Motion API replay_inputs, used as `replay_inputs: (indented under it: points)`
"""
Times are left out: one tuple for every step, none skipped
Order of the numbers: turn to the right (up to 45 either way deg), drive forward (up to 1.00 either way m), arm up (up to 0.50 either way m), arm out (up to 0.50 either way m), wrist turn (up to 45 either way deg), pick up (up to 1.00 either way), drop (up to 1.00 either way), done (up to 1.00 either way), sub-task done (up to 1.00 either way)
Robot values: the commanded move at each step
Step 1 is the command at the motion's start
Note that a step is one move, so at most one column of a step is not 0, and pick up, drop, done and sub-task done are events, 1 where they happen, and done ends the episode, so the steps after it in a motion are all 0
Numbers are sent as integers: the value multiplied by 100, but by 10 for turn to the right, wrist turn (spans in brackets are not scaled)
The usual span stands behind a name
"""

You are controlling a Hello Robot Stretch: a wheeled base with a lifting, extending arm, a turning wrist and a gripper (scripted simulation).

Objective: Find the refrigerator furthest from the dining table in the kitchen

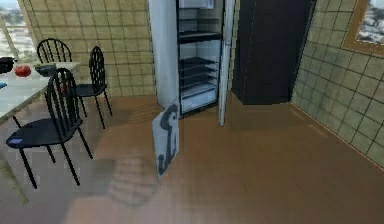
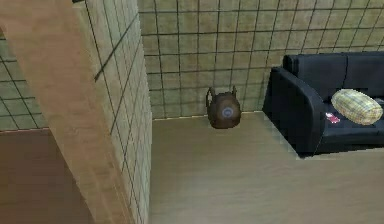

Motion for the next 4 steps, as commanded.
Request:
replay_inputs:
  points:
    - [-60, 0, 0, 0, 0, 0, 0, 0, 0]
    - [0, 30, 0, 0, 0, 0, 0, 0, 0]
    - [-450, 0, 0, 0, 0, 0, 0, 0, 0]
    - [-120, 0, 0, 0, 0, 0, 0, 0, 0]
